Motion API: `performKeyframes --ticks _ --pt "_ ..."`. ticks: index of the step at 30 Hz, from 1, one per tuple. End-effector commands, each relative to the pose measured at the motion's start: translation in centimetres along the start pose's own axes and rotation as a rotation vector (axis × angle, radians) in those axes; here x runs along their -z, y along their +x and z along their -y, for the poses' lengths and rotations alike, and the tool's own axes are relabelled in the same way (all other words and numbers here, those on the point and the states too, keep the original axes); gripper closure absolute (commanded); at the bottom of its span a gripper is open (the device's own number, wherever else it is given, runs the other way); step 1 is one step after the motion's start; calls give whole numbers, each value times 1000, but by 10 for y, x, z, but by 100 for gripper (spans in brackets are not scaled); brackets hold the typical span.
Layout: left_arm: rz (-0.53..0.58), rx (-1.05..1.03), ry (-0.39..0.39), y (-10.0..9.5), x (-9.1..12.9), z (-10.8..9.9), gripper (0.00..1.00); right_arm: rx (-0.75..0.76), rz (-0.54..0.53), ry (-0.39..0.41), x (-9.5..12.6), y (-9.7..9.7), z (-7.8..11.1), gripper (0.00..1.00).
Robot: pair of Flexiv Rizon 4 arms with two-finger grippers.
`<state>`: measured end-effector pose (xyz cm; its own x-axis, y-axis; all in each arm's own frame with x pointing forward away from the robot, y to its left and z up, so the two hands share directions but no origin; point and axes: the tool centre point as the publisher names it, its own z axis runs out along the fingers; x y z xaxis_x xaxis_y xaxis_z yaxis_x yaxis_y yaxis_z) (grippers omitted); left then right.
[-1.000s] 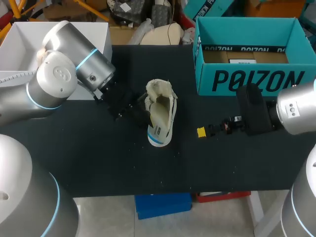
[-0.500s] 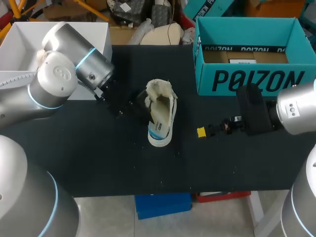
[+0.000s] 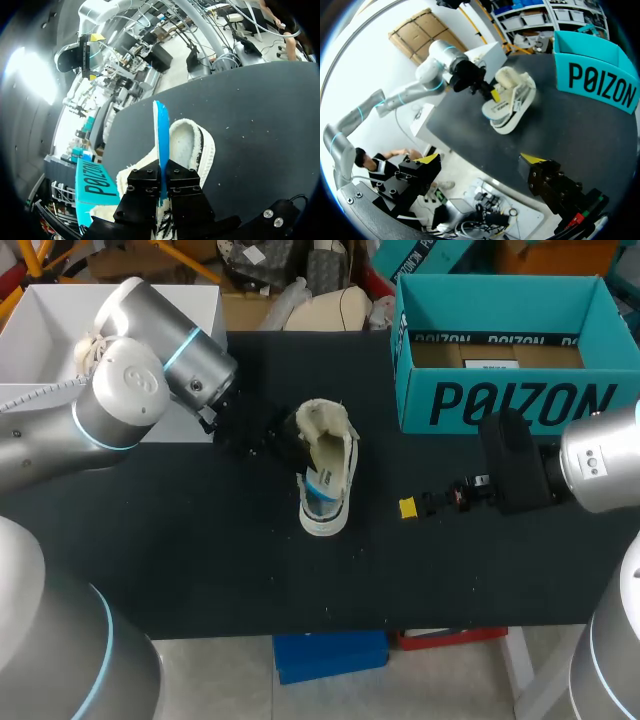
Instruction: Take the shoe out of the shoebox, open the shoe tongue, remove and reinsert the insole, then place the shoe into the shoebox
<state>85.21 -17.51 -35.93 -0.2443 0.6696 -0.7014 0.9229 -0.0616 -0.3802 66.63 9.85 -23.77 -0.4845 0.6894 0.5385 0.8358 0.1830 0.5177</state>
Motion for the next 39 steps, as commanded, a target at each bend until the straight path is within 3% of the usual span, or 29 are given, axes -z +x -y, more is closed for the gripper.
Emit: performKeyframes --ticks 1,5,7,8,10,17,23,26,32,35,38,39 --pt "0 -2 -5 4 -9 -6 100 0 0 -1 2 0 1 0" --pt "-15 -3 -6 4 -11 -3 100 0 0 -1 2 0 1 0" --pt "-23 -8 -10 3 -10 2 67 0 0 -1 2 0 1 0" --pt "-25 -10 -10 2 -9 4 33 0 0 -1 2 0 1 0" --pt "-19 -13 -13 0 -5 9 0 0 0 -1 2 0 1 0" --pt "28 -9 -9 -1 6 26 0 0 0 -1 2 0 1 0" --pt "40 -4 4 2 1 41 25 0 0 -1 2 0 1 0" --pt "40 0 16 6 -3 45 50 0 0 -1 2 0 1 0" --pt "23 6 21 11 -4 49 69 0 0 -1 2 0 1 0" --pt "11 7 22 13 -2 48 87 0 0 -1 2 0 1 0" --pt "1 10 30 14 -3 46 100 0 0 -1 2 0 1 0" --pt "-4 10 37 14 -4 46 100 0 0 -1 2 0 1 0"
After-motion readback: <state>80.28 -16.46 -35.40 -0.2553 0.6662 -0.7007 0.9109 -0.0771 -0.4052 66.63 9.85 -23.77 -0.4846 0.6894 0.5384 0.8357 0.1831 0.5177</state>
